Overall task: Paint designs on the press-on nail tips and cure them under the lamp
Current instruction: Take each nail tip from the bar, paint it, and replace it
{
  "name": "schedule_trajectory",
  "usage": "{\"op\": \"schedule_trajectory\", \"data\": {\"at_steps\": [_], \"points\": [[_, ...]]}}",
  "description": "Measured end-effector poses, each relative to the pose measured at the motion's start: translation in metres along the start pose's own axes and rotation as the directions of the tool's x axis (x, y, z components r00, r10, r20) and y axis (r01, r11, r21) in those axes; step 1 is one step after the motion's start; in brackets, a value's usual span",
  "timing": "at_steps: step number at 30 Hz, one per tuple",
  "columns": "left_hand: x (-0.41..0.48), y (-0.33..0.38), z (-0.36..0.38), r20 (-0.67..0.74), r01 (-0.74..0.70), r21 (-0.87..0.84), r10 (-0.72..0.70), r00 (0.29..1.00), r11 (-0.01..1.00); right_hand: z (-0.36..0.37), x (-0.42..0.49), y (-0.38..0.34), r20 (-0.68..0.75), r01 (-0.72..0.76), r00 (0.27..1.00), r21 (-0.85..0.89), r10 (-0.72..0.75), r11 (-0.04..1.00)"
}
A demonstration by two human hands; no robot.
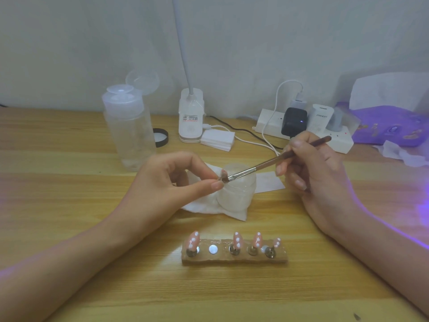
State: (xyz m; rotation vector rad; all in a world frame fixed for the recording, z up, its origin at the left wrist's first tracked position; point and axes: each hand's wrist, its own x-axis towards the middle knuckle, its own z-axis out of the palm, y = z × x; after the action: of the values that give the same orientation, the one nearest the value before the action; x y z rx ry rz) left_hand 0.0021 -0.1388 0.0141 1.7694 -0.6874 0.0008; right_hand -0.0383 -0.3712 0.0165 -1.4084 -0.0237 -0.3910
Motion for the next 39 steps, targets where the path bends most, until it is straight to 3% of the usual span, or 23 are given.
{"op": "schedule_trajectory", "data": {"at_steps": [4,23,29,33,39], "points": [[0.0002,-0.001,-0.0001,-0.001,-0.004,0.024,0.004,1.0,1.0,-0.0007,0.0003,-0.0013,-0.069,-0.022,0.997,0.047,0.026,0.999],[0.0003,0.0012,0.0013,0.004,-0.033,0.037,0.033,0.999,0.999,-0.0008,0.0021,0.0007,-0.066,-0.054,0.996,0.047,0.057,0.997],[-0.0001,0.0021,0.0017,0.014,-0.057,0.037,0.056,0.998,0.998,-0.0017,0.0006,0.0001,-0.016,0.001,1.0,0.042,0.0,0.999],[-0.0001,0.0019,0.0019,0.008,-0.066,0.039,0.065,0.998,0.997,-0.0004,0.0009,0.0002,-0.066,-0.034,0.997,0.002,0.034,0.999],[0.0004,0.0007,0.0012,0.012,-0.084,0.044,0.084,0.996,0.995,-0.0015,-0.0003,-0.0017,-0.041,0.02,0.999,0.062,-0.017,0.998]]}}
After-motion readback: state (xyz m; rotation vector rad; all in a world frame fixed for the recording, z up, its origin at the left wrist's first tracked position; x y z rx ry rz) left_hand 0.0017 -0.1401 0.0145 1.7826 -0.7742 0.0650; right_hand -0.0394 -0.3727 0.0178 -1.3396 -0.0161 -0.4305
